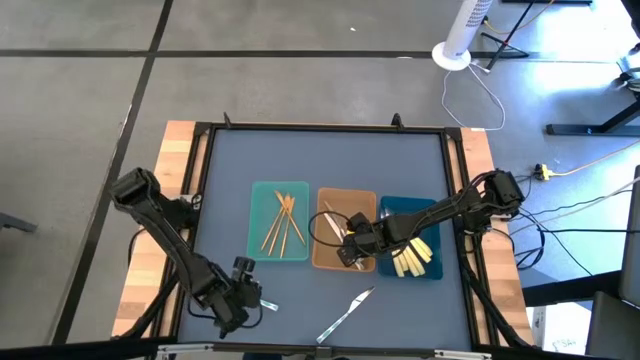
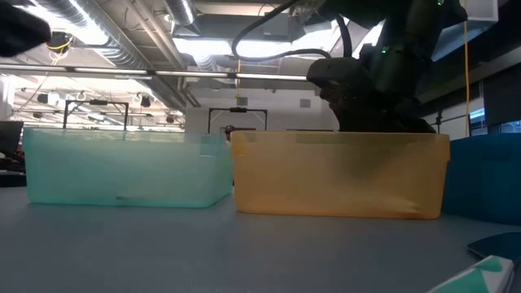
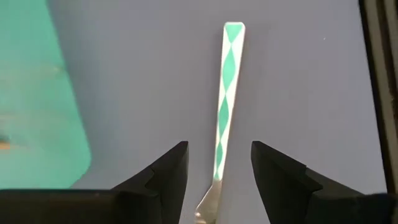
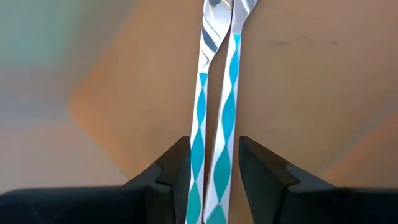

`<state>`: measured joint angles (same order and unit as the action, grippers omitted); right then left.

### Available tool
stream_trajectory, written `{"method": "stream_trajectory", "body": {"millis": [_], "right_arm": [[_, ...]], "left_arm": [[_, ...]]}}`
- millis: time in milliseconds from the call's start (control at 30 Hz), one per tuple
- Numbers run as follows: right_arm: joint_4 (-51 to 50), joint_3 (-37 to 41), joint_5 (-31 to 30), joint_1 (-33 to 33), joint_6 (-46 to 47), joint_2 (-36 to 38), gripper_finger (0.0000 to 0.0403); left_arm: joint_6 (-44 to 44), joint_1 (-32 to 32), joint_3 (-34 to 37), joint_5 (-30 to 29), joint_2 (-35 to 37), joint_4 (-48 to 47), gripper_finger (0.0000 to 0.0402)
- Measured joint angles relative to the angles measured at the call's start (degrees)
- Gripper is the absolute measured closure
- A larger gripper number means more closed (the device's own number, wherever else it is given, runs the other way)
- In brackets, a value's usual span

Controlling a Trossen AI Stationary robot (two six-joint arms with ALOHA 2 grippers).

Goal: Sort silverware by color (type)
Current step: Put the blue knife into the orange bin

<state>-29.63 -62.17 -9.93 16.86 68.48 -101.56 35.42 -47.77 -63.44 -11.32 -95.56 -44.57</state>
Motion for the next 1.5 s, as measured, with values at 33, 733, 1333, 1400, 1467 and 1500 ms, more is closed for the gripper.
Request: {"method": "stream_trajectory", "body": {"millis": [33, 733, 1333, 1400, 1467, 1500], "right_arm": [[0.02, 0.0, 0.07, 0.02, -0.01, 0.0, 0.0281], [6.14, -0.08, 0.52, 0.02, -7.31, 0.91, 0.0281], [8.89, -0.22, 0.5, 0.01, -10.52, 3.43, 0.0281], [9.72, -0.22, 0.51, 0.0, -11.82, 3.59, 0.0281], [11.08, -0.3, 0.5, 0.02, -12.2, 3.78, 0.0281], [10.97, -0.64, 0.5, 0.02, -12.31, 3.78, 0.0281]], "left_arm": [[0.07, 0.0, 0.0, 0.37, -0.86, 0.55, 0.0232], [0.42, 0.56, 0.0, 3.39, -9.64, 2.79, 0.0233], [-0.07, 2.86, -0.17, 6.73, -10.57, 2.66, 0.0304], [-0.07, 2.86, -0.17, 6.49, -10.57, 2.66, 0.0323], [-0.07, 2.85, -0.15, 6.33, -10.57, 2.6, 0.0343], [-0.09, 2.84, -0.15, 6.28, -10.59, 2.44, 0.0354]]}}
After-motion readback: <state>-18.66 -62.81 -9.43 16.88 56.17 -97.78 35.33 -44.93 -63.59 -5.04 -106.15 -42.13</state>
